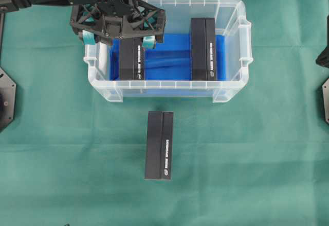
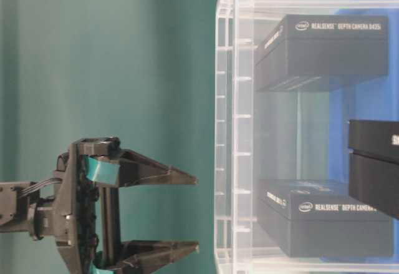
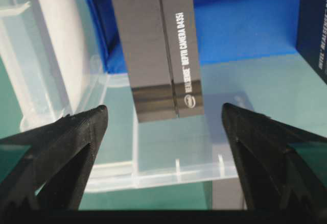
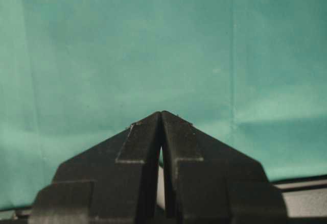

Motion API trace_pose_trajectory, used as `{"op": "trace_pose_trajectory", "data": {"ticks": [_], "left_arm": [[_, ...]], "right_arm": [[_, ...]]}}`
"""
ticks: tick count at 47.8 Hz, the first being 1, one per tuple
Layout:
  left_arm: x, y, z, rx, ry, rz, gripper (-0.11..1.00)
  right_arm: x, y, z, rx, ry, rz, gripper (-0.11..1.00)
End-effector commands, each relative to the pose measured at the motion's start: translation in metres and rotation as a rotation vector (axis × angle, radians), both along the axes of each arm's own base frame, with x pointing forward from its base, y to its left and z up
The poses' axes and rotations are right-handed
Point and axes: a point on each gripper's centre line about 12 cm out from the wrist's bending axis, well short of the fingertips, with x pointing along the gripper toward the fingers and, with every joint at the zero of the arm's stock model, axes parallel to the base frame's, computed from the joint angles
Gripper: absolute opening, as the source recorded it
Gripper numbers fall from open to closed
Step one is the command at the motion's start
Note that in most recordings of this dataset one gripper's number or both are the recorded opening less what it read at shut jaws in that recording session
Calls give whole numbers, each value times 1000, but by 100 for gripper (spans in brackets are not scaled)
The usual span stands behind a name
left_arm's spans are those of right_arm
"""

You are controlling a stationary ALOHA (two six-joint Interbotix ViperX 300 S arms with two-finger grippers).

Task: Take the box out of the case with the left arm.
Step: 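Lower the left gripper around the left black box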

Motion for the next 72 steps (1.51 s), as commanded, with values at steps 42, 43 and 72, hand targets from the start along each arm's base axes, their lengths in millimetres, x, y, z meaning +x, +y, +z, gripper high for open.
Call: {"op": "trace_pose_trajectory", "data": {"ticks": [42, 43, 72], "left_arm": [[5, -2, -62, -3, -16, 28, 91], [6, -2, -63, -3, -18, 28, 91], [5, 6, -99, -4, -20, 60, 90]], "right_arm": [[1, 0, 6, 3, -22, 0, 3], [1, 0, 6, 3, -20, 0, 3], [2, 0, 6, 3, -24, 2, 3]]}}
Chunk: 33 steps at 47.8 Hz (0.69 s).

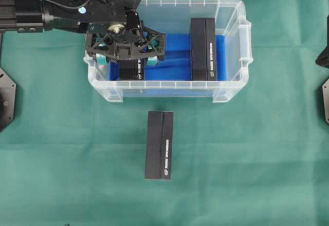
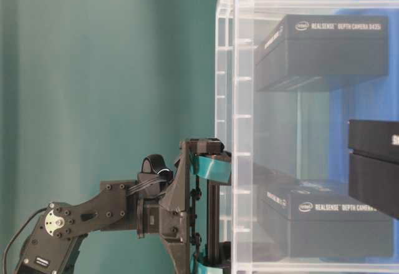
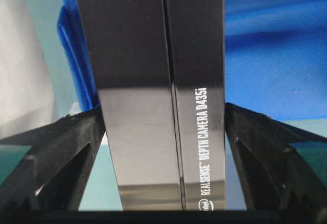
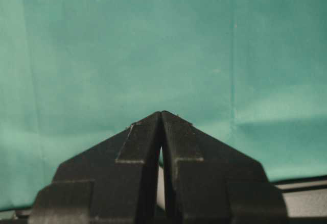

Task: Take the box out of the case with the left arm.
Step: 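Lower the left gripper around the left black box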

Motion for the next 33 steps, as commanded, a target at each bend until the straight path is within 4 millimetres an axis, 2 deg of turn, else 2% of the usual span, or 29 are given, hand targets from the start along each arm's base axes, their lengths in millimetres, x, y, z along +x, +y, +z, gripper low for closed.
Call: {"op": "trace_pose_trajectory", "data": {"ticks": [1, 14, 17, 22, 33], "left_arm": [[0, 5, 1, 5, -19, 16, 90], [2, 6, -1, 10, -31, 20, 89], [2, 6, -1, 8, -32, 29, 83], [4, 6, -1, 9, -43, 38, 61], [9, 6, 1, 24, -92, 34, 61]], "right_arm": [[2, 0, 6, 1, -23, 1, 3], [2, 0, 6, 1, -23, 1, 3], [1, 0, 6, 1, -23, 1, 3], [2, 0, 6, 1, -23, 1, 3], [2, 0, 7, 3, -25, 1, 3]]}}
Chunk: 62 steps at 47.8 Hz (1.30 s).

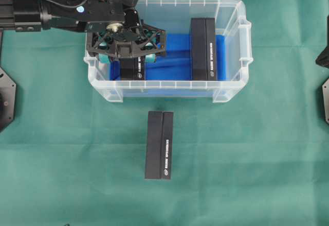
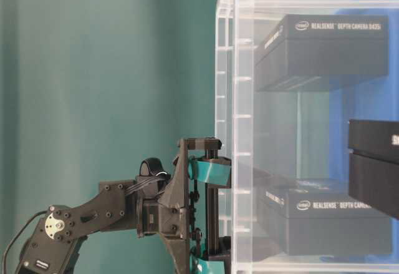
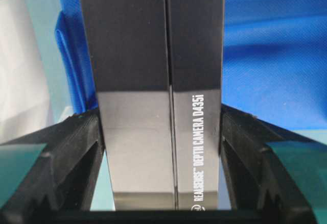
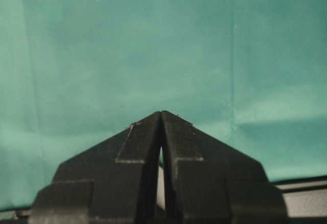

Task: Take the box out of the case with the left arm.
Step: 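Lower the left gripper around the left black box, then close the left gripper on the left box and lift it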

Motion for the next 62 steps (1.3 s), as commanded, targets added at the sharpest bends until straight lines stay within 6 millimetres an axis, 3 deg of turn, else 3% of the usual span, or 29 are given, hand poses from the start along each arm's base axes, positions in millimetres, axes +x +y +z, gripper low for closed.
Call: {"op": "trace_pose_trajectory", "data": {"ticks": [1, 13, 30, 43, 62], "left_arm": [[6, 3, 0, 12, -40, -1, 61], [5, 1, 1, 13, -41, -10, 61], [0, 0, 35, 9, -43, -6, 61], [1, -2, 78, 8, -28, -14, 61], [-23, -7, 162, 28, -89, -5, 61]], "right_arm": [[1, 0, 6, 3, -23, 1, 3], [1, 0, 7, 1, -23, 1, 3], [2, 0, 7, 1, -26, 1, 3], [2, 0, 7, 1, -26, 1, 3], [2, 0, 7, -2, -31, 1, 3]]}}
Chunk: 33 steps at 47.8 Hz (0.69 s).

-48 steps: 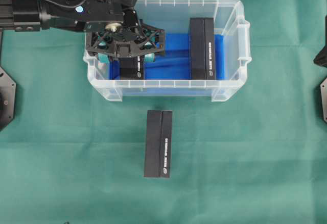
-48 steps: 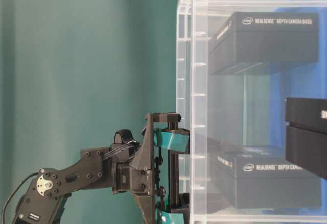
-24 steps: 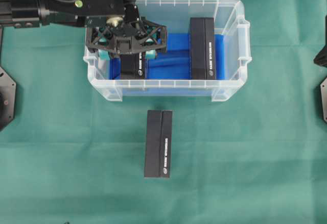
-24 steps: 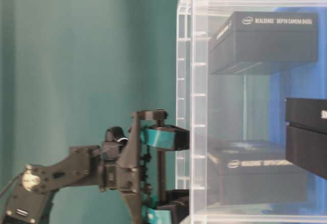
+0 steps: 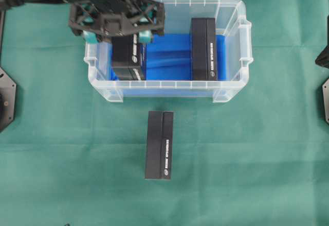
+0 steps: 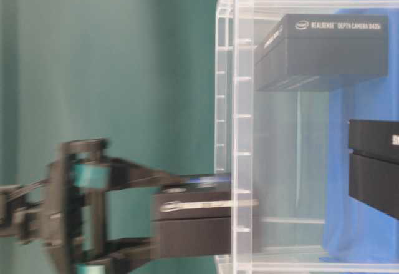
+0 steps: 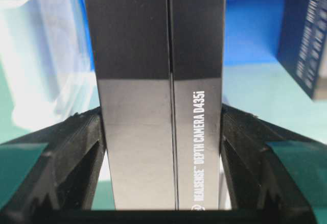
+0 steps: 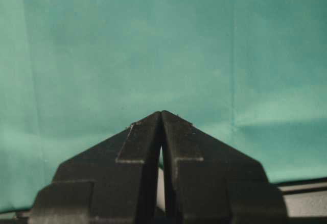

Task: Take the box out of the case with the left arm.
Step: 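Close the left gripper on the left box and lift it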

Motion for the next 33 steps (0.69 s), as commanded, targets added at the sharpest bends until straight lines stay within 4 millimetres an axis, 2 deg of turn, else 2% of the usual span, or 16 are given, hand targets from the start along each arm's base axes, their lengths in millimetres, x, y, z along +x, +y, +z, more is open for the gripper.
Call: {"op": "trace_pose_trajectory", "data": {"ticks": [1, 7, 15, 33], "left_arm": [[-11, -3, 41, 22, -82, -1, 61], [-18, -5, 61, 24, -92, 1, 61], [-22, -5, 80, 23, -82, 6, 61], [-21, -8, 82, 21, -79, -1, 61]], "right_arm": [[2, 0, 7, -1, -26, -1, 3], [2, 0, 7, -1, -28, -1, 3], [2, 0, 7, -2, -26, 1, 3], [2, 0, 7, -2, -26, 1, 3]]}}
